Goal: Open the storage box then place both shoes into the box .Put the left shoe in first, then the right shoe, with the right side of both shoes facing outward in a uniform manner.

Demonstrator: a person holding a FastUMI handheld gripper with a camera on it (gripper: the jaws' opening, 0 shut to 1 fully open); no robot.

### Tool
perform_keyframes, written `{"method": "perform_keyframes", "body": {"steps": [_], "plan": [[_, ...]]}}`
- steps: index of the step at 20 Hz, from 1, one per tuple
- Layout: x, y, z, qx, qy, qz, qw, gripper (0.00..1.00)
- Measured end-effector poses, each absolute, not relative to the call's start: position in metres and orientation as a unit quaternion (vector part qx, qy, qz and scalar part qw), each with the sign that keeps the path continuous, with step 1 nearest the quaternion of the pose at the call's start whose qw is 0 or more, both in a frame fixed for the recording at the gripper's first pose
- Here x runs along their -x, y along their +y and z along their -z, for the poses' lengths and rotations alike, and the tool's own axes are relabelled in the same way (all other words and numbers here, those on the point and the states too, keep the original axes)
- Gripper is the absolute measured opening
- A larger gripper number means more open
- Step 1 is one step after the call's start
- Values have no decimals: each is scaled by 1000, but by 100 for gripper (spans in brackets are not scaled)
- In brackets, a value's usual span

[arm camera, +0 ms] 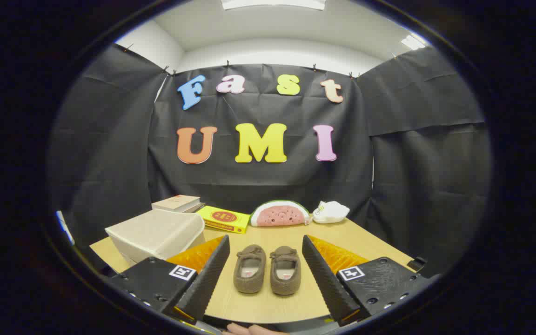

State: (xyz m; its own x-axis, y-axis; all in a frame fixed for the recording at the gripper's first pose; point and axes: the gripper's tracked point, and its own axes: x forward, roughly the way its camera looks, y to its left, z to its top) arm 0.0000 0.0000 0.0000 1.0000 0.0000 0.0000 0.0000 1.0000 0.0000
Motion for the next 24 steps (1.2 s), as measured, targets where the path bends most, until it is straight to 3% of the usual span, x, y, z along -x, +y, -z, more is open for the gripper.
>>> {"method": "perform_keyframes", "body": {"steps": [13, 24], "plan": [[5, -5, -8, 10, -17, 14, 1000, 95], [-49, 24, -5, -38, 27, -39, 998, 95]]}}
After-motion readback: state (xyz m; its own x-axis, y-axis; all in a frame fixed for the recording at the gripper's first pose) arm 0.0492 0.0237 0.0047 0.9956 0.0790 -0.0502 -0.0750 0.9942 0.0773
